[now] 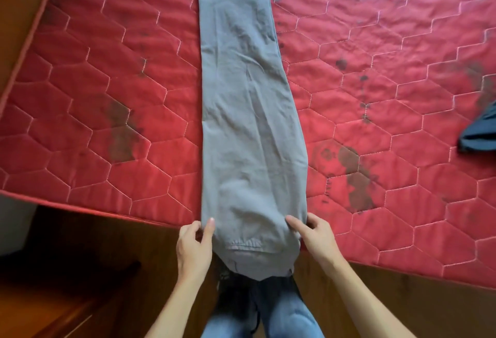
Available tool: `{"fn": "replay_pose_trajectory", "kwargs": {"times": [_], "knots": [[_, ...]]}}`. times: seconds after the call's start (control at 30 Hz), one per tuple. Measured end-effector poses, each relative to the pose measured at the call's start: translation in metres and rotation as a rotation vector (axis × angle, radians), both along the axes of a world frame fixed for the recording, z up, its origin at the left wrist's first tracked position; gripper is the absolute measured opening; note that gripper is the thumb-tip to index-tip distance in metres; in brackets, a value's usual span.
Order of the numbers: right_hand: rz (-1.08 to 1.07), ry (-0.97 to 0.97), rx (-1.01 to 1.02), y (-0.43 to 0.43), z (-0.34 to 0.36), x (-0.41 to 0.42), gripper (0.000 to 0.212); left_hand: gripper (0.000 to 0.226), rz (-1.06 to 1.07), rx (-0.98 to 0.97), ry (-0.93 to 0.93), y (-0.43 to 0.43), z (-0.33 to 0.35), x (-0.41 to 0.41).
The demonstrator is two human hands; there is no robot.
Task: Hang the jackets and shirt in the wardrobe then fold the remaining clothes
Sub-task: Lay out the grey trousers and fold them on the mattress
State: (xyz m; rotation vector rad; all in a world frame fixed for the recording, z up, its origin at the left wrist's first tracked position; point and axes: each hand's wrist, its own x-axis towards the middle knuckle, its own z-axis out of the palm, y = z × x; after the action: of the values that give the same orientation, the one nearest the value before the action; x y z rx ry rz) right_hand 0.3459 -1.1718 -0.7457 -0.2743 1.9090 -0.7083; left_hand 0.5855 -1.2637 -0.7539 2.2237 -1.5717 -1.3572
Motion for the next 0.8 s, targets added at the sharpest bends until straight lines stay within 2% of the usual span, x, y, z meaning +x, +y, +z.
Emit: {"fn": "replay_pose_trajectory", "kwargs": {"times": [0.1,0.2,0.27,0.33,0.4,0.47,0.53,0.63,0.7,0.8], "knots": [[-0.088,-0.006,-0.068,-0.001,0.017,0.016,0.011,0.05,0.176,0.085,0.115,0.007,0.003,-0.001],[-0.107,0.007,-0.149,-0.01,0.029,0.019,0.031,0.047,0.314,0.141,0.285,0.006,0.007,0.011],[-0.09,0.02,-0.206,-0.025,0.027,0.007,0.056,0.027,0.191,0.135,0.251,0.0,0.009,0.019],[-0.082,0.059,-0.223,-0.05,0.02,-0.015,0.078,0.012,0.039,0.067,0.113,-0.007,0.005,0.023],[-0.085,0.098,-0.212,-0.08,0.013,-0.04,0.088,0.03,-0.059,-0.094,-0.054,-0.016,0.005,0.013],[-0.054,0.138,-0.211,-0.106,0.01,-0.061,0.088,0.043,-0.164,-0.333,-0.158,-0.028,0.004,-0.009],[-0.027,0.141,-0.233,-0.127,0.006,-0.077,0.083,0.048,-0.414,-0.492,-0.126,-0.04,-0.004,-0.038],[0.043,0.108,-0.212,-0.143,-0.002,-0.084,0.075,0.054,-0.764,-0.501,-0.194,-0.054,-0.029,-0.075],[0.113,0.125,-0.136,-0.147,-0.004,-0.087,0.075,0.061,-0.839,-0.488,-0.276,-0.06,-0.042,-0.088],[0.261,0.226,-0.036,-0.146,-0.009,-0.092,0.06,0.067,-0.868,-0.532,-0.345,-0.064,-0.057,-0.085]]}}
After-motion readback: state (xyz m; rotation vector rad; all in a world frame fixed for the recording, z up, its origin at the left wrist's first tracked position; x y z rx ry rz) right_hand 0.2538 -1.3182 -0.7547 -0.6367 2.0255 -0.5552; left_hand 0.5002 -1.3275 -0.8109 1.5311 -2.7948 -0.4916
